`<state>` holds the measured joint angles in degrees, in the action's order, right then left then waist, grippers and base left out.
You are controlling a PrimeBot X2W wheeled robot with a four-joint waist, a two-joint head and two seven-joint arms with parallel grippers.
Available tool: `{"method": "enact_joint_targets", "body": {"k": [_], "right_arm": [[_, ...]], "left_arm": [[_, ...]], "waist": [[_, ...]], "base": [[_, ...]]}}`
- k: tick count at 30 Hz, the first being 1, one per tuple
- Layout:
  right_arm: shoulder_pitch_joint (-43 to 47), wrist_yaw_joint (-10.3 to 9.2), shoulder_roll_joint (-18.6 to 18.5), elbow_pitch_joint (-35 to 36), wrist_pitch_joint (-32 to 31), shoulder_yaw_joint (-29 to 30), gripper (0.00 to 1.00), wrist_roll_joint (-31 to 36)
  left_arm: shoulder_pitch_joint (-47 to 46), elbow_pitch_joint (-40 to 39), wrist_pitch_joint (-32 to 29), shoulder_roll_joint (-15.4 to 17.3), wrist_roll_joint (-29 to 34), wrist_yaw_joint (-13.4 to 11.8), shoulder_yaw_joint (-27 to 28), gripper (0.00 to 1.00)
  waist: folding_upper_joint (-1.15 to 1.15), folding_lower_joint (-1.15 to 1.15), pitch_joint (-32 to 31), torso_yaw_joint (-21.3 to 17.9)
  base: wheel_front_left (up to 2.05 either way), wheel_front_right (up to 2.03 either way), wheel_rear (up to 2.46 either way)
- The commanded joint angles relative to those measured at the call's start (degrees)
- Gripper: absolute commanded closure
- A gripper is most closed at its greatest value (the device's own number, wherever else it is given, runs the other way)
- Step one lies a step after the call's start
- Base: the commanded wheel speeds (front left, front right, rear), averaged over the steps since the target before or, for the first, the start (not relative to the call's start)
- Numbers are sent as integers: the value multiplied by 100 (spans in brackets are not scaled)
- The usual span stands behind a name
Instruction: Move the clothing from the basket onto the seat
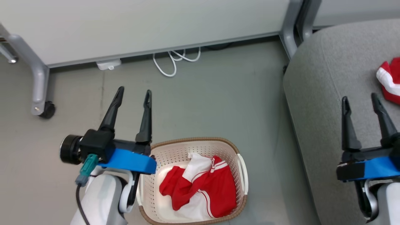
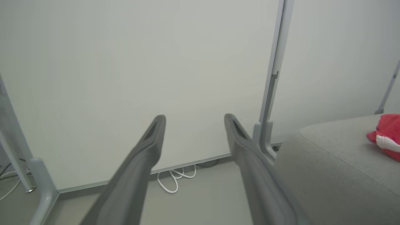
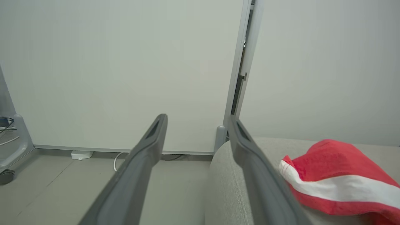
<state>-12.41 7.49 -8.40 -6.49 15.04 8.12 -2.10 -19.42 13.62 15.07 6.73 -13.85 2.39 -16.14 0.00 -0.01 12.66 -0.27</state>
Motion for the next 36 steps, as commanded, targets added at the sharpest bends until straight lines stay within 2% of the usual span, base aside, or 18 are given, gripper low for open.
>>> {"method": "enact_joint_targets", "body": {"k": [1, 7, 14, 26, 36], "right_arm": [[91, 1, 37, 33, 21, -39, 0, 4], [208, 1, 177, 44, 21, -370, 0, -42], [468, 1, 345, 39, 21, -482, 0, -52], [1102, 1, 504, -141, 21, -298, 0, -183], [1311, 1, 549, -246, 21, -292, 0, -235]], "left_arm": [[114, -42, 16, -38, 49, 27, 116, 0], [554, -125, 16, -197, 233, 154, 720, 0], [968, -138, 16, -313, 369, 303, 1116, 0], [1572, -25, 16, -379, 517, 452, 1303, 0], [1698, 15, 16, -387, 515, 482, 1321, 0]], "waist": [[0, 1, -226, 194], [0, 1, -488, 433], [0, 1, -723, 592], [0, 1, -1116, 622], [0, 1, -1238, 608]], "base": [[0, 0, 0], [0, 0, 0], [0, 0, 0], [0, 0, 0], [0, 0, 0]]}}
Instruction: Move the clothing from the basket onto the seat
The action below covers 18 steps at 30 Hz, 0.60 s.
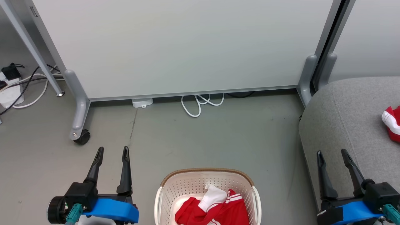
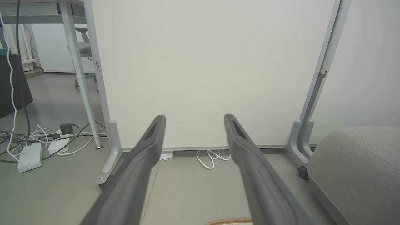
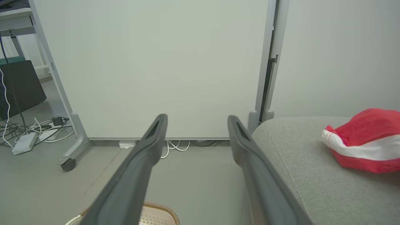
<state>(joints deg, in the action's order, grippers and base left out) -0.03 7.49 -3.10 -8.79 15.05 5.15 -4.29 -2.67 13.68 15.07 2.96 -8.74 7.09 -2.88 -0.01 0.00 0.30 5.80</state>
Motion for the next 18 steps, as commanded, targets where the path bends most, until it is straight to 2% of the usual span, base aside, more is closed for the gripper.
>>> {"method": "enact_joint_targets", "body": {"k": [1, 14, 18], "right_arm": [[79, 1, 21, -15, 20, 13, 0, -27], [87, 1, 26, -24, 20, -9, 0, -104], [24, 1, 27, -39, 20, -50, 0, -120]], "left_arm": [[26, 12, 16, -11, 1, 15, -13, 0], [-19, 53, 16, -11, -20, 40, -92, 0], [-148, 145, 15, -12, 65, 45, -281, 0]], "waist": [[1, 0, -6, 3], [1, 0, 2, 13], [1, 0, 52, -39]], "base": [[0, 0, 0], [0, 0, 0], [0, 0, 0]]}}
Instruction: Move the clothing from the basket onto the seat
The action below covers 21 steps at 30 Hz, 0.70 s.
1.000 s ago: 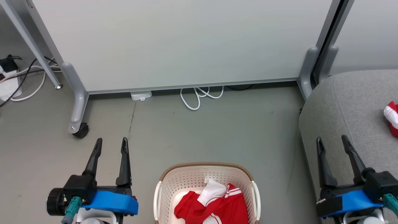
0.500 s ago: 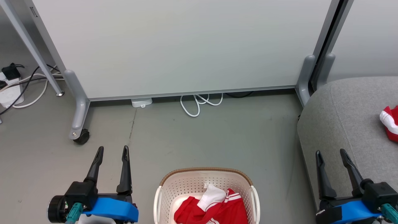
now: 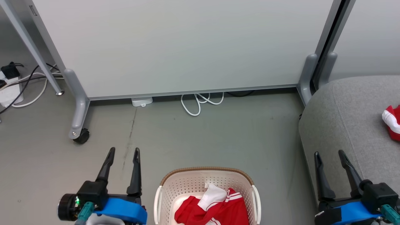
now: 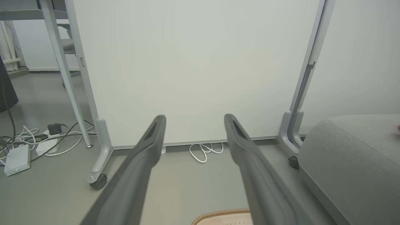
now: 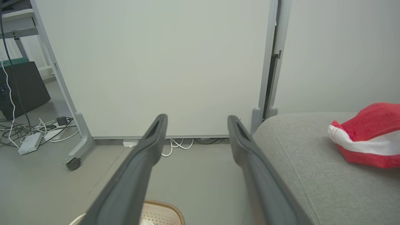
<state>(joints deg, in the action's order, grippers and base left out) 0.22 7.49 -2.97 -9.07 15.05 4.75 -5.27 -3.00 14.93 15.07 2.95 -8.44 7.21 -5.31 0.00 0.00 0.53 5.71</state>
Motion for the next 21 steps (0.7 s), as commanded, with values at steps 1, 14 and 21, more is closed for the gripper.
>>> {"method": "enact_joint_targets", "body": {"k": [1, 14, 21], "right_arm": [[-41, 1, 12, -9, 20, -27, 0, -17], [-621, 2, 10, 140, 20, -131, 0, 88], [-1101, 1, 9, 259, 21, -200, 0, 138]], "left_arm": [[-169, 69, 15, -11, 57, 35, -83, 0], [-1452, 1094, 16, 486, -239, 30, -1699, 0], [-2268, 1771, 16, 748, -573, 29, -2664, 0]], "waist": [[0, 0, 60, -57], [0, 0, 880, -636], [0, 0, 1590, -976]], "base": [[0, 0, 0], [0, 0, 0], [0, 0, 0]]}}
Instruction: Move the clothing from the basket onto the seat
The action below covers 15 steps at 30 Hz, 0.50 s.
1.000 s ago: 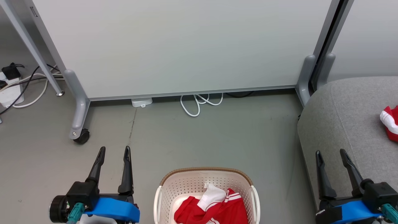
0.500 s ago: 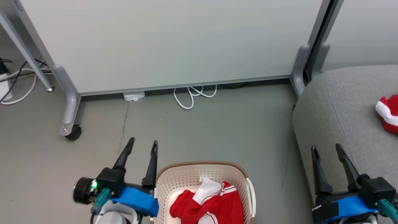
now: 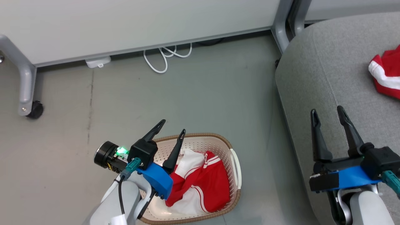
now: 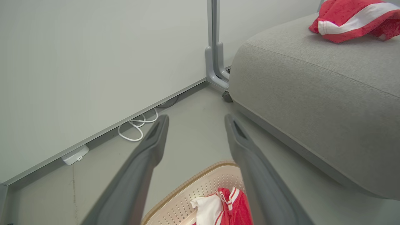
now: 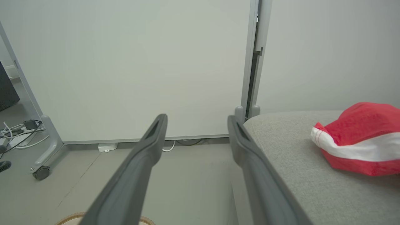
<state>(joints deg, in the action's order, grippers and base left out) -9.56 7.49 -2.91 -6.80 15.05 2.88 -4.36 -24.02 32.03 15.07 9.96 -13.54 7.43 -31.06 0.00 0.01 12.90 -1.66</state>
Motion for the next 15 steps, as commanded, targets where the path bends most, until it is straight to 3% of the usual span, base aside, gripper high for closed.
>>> {"method": "enact_joint_targets", "body": {"k": [1, 15], "right_arm": [[-188, 2, 3, 52, 21, -26, 0, 42], [-972, 1, 4, 256, 20, -210, 0, -69]], "left_arm": [[-274, 167, 16, 83, -123, 8, -244, 0], [-1640, 1630, 16, 376, -895, 8, -2301, 0]], "waist": [[0, -1, 450, -280], [0, -1, 1815, -693]], "base": [[0, 0, 0], [0, 0, 0]]}}
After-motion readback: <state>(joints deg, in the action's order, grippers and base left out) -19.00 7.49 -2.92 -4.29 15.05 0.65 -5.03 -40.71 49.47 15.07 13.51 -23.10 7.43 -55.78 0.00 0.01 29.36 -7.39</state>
